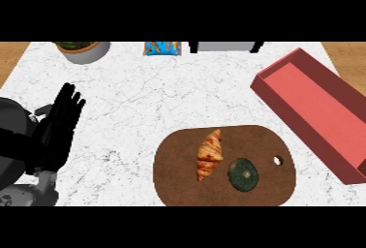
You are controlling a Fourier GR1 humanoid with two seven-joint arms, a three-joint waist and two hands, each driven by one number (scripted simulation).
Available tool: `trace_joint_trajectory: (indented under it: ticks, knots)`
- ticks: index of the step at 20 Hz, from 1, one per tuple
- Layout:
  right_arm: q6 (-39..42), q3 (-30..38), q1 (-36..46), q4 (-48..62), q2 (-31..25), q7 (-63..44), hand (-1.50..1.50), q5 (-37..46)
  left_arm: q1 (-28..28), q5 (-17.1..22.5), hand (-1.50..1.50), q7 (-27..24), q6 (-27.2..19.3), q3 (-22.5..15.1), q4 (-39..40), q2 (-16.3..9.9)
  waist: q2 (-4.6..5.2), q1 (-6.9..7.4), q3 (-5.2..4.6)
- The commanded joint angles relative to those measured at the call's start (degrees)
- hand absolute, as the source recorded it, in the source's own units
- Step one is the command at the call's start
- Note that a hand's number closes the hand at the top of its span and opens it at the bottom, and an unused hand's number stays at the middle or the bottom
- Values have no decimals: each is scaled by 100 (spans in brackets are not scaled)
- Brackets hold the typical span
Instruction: Pick the squash from the cutting board and place it in the cardboard box
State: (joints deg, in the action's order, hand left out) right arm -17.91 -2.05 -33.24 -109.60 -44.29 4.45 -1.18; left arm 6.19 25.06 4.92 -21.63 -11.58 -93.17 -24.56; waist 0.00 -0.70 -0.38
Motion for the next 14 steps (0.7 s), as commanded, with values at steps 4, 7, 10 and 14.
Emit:
trace_joint_trajectory:
  ticks: [4, 7, 10, 14]
  knots:
    - [494, -183, -202, -2177, -736, -2485, -150, 81, -47, -235, 0, 110, -138, -144, -182, 143, -6, 51, 22]
    - [356, -566, 336, -2732, -431, -3348, -150, 284, 116, -221, 0, 298, -149, -92, -126, 256, 3, 72, 28]
    - [560, -1090, 965, -2434, -110, -3636, -150, 693, 38, -81, 0, 232, 325, 288, -113, 22, 3, 106, 33]
    - [803, -1272, 1600, -2255, 325, -4214, -150, 941, 143, -454, 0, 74, 256, 169, 182, 429, 4, 75, 35]
